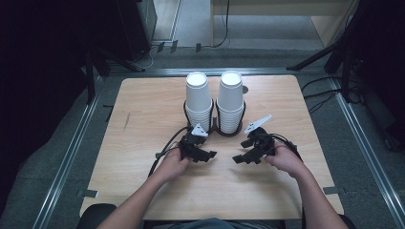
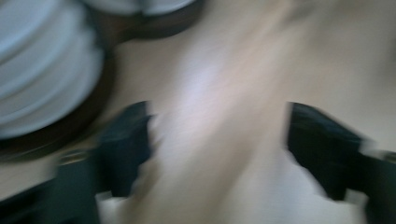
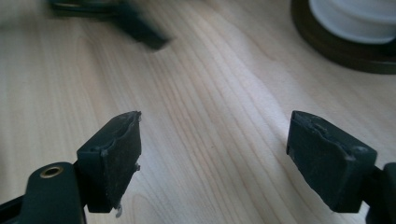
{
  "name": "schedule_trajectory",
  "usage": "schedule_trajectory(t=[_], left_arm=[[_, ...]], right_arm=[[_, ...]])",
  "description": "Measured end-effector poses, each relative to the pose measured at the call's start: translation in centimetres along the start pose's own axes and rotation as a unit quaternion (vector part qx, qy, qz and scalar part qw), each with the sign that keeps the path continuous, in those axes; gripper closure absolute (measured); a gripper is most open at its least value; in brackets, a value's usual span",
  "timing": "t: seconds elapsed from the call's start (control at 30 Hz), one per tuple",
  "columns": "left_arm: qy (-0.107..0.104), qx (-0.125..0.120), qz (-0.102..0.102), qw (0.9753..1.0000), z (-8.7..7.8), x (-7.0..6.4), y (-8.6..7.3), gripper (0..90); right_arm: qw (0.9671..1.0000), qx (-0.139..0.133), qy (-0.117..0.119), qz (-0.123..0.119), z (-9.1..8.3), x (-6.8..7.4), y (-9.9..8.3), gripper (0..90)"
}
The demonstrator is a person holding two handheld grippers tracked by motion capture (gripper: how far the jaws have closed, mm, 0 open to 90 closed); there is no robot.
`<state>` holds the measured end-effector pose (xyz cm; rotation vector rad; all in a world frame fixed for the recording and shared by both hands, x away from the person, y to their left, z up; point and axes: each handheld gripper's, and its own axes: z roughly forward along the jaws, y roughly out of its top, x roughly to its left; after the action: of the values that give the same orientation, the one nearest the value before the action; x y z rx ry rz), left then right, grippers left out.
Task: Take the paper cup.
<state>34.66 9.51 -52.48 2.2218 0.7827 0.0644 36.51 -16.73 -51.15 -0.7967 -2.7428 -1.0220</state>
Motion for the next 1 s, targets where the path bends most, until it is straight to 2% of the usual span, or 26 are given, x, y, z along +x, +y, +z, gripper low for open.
schedule_trajectory(t=[0.07,0.1,0.13,0.2,0.23,0.3,0.33,0.37,0.4,0.43,0.5,0.57,0.63,0.7,0.8,0.93,1.0], left_arm=[[-0.019,-0.003,-0.017,0.9997,-0.6,-0.4,0.5,14.8],[-0.019,-0.004,-0.021,0.9996,-0.8,-0.7,0.7,12.4],[-0.01,-0.001,-0.017,0.9998,-0.9,-1.0,0.8,8.6],[-0.001,0.015,0.003,0.9999,-1.0,-1.6,1.0,7.0],[-0.007,0.015,0.007,0.9998,-1.1,-1.6,1.0,7.0],[-0.034,0.007,0.009,0.9994,-1.5,-1.5,0.9,7.0],[-0.022,0.005,0.005,0.9997,-1.6,-1.6,1.0,11.3],[-0.015,0.006,0.009,0.9998,-1.8,-1.6,1.1,20.3],[-0.016,0.003,0.015,0.9998,-2.1,-1.5,1.1,27.3],[-0.021,-0.002,0.014,0.9997,-2.3,-1.5,1.1,34.2],[-0.022,-0.006,0.007,0.9997,-2.7,-1.4,1.0,36.6],[-0.031,-0.005,0.004,0.9995,-2.9,-1.1,1.0,41.0],[-0.025,-0.005,0.007,0.9996,-3.1,-1.0,0.9,42.1],[-0.024,-0.004,0.01,0.9997,-3.2,-0.8,0.8,42.2],[-0.027,0.005,0.0,0.9996,-3.1,-0.8,0.8,37.7],[-0.023,-0.001,0.011,0.9997,-3.4,-1.1,0.8,40.3],[-0.02,-0.002,0.006,0.9998,-3.5,-1.1,0.9,42.3]], right_arm=[[0.9999,-0.008,0.005,-0.005,-0.3,0.3,0.1,17.6],[0.9998,-0.016,0.006,-0.009,-0.5,0.4,0.1,17.5],[0.9997,-0.021,0.006,-0.012,-0.7,0.5,0.2,17.4],[0.9993,-0.031,0.017,-0.011,-1.0,0.6,0.4,17.0],[0.9991,-0.034,0.021,-0.015,-1.1,0.6,0.4,16.8],[0.9989,-0.031,0.031,-0.019,-1.4,0.6,0.5,16.9],[0.9986,-0.03,0.037,-0.02,-1.5,0.6,0.5,19.8],[0.9988,-0.028,0.029,-0.026,-1.4,0.7,0.4,26.2],[0.9989,-0.026,0.008,-0.038,-1.3,0.9,0.3,30.9],[0.9982,-0.029,-0.011,-0.052,-1.1,1.1,0.1,31.9],[0.9984,-0.02,-0.005,-0.053,-1.0,1.2,0.1,32.0],[0.9985,-0.027,0.008,-0.047,-1.1,1.2,0.4,34.5],[0.9979,-0.035,0.018,-0.052,-1.4,1.2,0.6,39.2],[0.9978,-0.038,0.024,-0.048,-1.6,1.3,0.8,39.3],[0.9982,-0.032,0.031,-0.041,-1.5,1.1,1.0,42.9],[0.9982,-0.024,0.041,-0.036,-1.2,1.0,1.4,42.9],[0.9978,-0.023,0.041,-0.048,-1.2,1.1,1.4,46.7]])
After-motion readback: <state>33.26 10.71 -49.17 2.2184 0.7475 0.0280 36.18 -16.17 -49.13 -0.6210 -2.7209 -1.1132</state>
